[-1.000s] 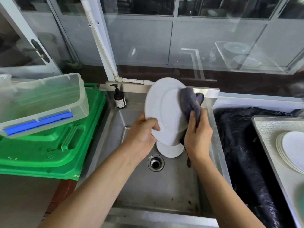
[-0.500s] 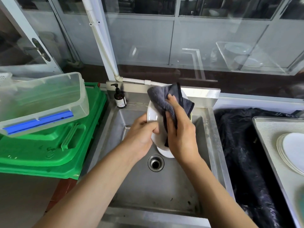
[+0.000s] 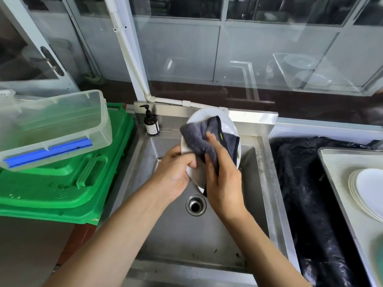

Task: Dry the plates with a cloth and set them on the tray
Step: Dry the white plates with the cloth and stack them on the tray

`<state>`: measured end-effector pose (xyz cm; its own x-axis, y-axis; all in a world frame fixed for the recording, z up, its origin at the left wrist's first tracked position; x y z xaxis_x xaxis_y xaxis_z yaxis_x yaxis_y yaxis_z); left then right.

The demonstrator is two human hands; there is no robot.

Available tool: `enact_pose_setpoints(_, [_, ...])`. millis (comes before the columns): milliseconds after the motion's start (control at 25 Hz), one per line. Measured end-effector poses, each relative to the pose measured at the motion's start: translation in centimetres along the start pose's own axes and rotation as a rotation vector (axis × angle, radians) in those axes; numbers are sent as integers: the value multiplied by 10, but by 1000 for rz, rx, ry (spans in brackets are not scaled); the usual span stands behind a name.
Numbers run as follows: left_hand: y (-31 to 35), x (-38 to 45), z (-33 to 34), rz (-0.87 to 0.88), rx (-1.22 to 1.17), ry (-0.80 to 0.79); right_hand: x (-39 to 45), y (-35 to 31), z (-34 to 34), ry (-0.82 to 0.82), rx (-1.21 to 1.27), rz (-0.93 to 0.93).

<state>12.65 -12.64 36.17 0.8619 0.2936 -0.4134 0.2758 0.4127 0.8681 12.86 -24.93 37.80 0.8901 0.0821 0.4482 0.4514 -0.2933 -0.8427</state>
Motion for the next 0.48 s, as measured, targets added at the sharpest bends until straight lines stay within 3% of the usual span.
enact_pose_setpoints(200, [3,-7,8,36,62,-46,62,-7,-11,23,-137,-82])
enact_pose_setpoints(480, [1,-1,-9,-61,-37,38,32,68,-50,203,-158,264])
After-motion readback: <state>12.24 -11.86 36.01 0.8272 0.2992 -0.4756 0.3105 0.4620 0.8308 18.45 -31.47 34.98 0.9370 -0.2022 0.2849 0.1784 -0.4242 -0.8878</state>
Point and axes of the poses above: each hand's wrist, its own x-axis towards the middle knuckle, its own z-axis out of the palm, y = z × x, the point moved 7 cm from there along x, towards the middle knuckle, and after that the axes turned 5 degrees about y, right-handed, at the moved point
